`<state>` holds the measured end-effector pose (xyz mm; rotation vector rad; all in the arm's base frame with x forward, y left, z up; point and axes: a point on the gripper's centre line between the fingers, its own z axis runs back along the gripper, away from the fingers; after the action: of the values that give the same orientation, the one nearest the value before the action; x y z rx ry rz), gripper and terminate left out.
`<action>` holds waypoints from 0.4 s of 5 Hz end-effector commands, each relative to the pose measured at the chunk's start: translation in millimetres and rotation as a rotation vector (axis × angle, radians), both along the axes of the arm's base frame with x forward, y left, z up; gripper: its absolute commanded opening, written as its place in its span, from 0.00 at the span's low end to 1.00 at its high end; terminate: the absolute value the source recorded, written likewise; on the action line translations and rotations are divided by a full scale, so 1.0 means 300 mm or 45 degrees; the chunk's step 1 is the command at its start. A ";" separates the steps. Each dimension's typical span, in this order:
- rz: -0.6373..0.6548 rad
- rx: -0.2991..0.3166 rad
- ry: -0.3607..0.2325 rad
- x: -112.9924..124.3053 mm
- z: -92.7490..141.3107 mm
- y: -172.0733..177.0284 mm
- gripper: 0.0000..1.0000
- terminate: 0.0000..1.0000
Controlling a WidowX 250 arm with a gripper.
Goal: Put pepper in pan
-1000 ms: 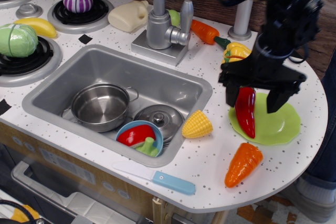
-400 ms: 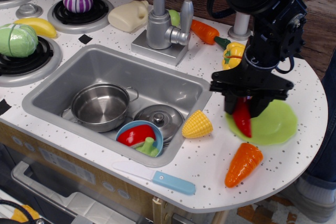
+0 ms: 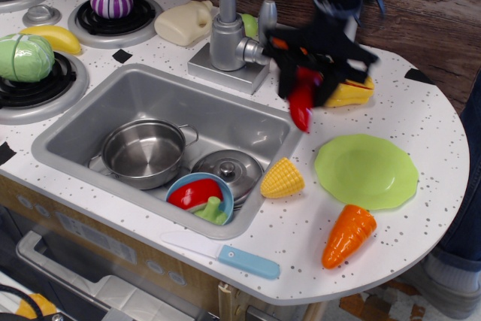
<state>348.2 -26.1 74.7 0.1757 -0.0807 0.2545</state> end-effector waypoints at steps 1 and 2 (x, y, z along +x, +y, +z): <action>-0.202 0.206 -0.086 -0.024 0.118 0.203 0.00 0.00; -0.185 0.249 -0.028 -0.071 0.078 0.366 0.00 0.00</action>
<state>312.4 109.4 69.1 0.3634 -0.0814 0.1603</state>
